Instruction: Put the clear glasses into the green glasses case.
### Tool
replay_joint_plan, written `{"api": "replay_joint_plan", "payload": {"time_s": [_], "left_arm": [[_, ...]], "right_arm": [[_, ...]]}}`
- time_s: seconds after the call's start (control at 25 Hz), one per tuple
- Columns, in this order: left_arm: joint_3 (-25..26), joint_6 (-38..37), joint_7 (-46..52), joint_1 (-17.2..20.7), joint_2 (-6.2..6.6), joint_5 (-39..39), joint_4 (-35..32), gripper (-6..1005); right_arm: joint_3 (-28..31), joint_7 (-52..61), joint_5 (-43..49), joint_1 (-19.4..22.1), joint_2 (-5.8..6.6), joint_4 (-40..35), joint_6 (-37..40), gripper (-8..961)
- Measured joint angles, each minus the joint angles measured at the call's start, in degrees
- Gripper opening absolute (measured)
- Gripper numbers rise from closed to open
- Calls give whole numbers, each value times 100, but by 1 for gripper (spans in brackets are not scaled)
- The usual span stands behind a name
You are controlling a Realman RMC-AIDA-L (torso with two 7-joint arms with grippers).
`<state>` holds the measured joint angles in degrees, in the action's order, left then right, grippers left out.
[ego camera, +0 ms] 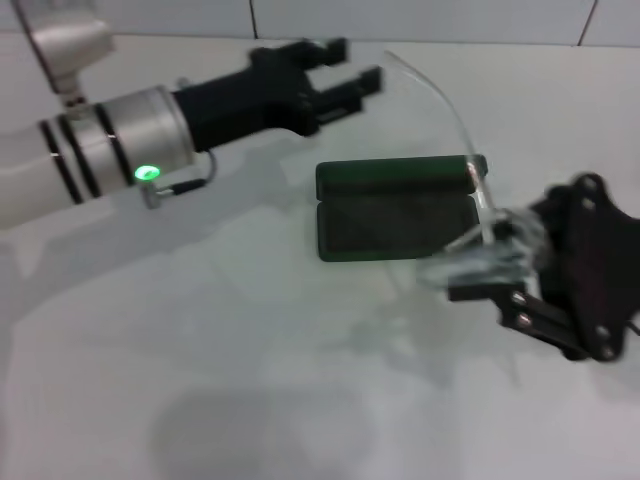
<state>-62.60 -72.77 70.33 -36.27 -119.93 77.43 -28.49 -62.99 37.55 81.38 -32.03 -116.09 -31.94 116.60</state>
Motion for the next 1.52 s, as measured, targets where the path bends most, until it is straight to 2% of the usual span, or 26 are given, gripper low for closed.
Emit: {"api": "replay_joint_plan", "payload": {"time_s": [0.16,0.32,0.8,1.52], "left_arm": [[-611,-72,-136,-182,-11,-458,176,618],[-764,-331,-189,-233,-4,-657,199,618],[-732,-985,-532,-116,5,-993,208,618],[-725,-1160,-683,15,5,-1082,212,618]], "right_arm": [[-59,34,-1,-458,-2,506,-250,124],[-173,186,-1,-652,-4,681,-507,124],[-166,1136,-202,-614,7,680,-1107,123],[-205,1799,-211,-616,26,685,-1717,123]]}}
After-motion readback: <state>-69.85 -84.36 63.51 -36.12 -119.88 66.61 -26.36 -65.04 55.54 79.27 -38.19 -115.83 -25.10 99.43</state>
